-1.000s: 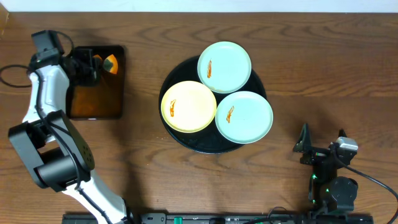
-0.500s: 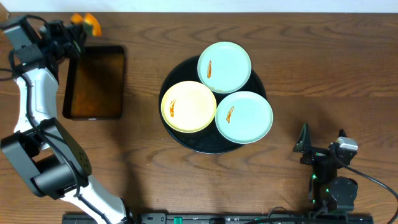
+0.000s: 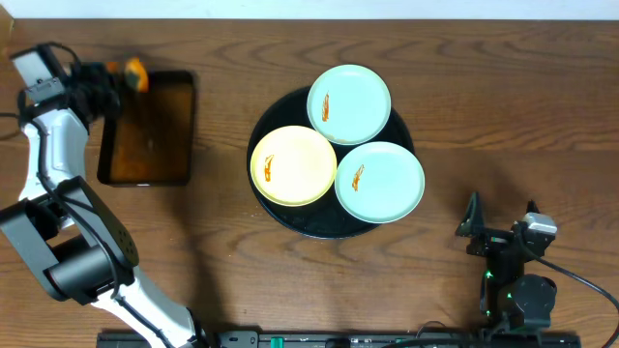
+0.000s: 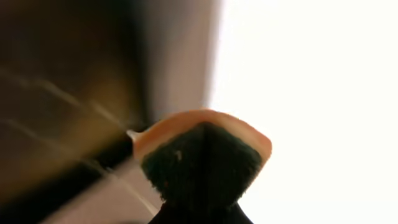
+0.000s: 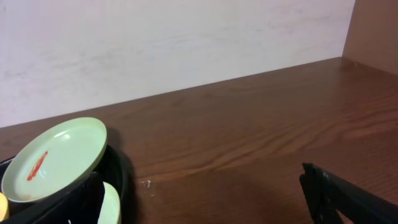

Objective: Clean dirty plates on tray and stack at the side

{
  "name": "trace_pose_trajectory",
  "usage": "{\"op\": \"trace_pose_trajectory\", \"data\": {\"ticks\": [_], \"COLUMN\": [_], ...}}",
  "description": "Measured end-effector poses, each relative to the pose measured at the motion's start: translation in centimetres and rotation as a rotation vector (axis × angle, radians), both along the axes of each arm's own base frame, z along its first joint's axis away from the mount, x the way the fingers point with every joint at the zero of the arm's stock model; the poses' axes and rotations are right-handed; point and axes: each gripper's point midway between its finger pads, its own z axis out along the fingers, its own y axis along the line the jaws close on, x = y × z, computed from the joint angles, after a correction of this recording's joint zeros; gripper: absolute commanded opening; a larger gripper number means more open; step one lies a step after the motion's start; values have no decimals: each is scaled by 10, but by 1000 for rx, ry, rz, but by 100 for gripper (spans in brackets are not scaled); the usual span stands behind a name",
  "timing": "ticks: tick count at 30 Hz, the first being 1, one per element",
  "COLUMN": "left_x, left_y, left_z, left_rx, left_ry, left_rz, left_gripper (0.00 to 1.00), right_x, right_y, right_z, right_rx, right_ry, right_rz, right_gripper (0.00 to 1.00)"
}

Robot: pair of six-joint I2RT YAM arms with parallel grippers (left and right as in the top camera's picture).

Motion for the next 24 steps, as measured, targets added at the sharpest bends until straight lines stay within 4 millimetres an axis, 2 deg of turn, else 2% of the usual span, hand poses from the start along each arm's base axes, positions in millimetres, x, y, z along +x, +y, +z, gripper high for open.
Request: {"op": "trace_pose_trajectory", "data": {"ticks": [3,5,7,9,12,14,15,17,19,20,22,24], "left_x": [13,13,10,-3,-40,-61,-67,-67,-50,-36,-3,19], "left_y": [-13,-20,-23,-23,-17,-11,-8,-4,-1,0,0,-2], "left_z": [35,45,43,22,-36,-64,-72,-77,-67,-55,-20,21], "left_rx": [-83,-128,-135,-118,-18,80,128,193,216,211,193,165], "left_ry": [-139,-157,-139,-32,266,420,469,488,398,318,109,-75], "left_rz": [-56,-75,-81,-67,24,70,85,91,77,72,58,42], "left_gripper": [8,7,8,8,7,8,7,7,8,7,7,7], "right_x": [0,0,0,0,0,0,0,0,0,0,0,0], "right_y": [0,0,0,0,0,0,0,0,0,0,0,0], "right_z": [0,0,0,0,0,0,0,0,0,0,0,0], "right_rx": [0,0,0,0,0,0,0,0,0,0,0,0], "right_ry": [0,0,0,0,0,0,0,0,0,0,0,0], "right_rz": [0,0,0,0,0,0,0,0,0,0,0,0], "right_gripper": [99,99,99,99,99,99,99,99,99,99,99,99]}}
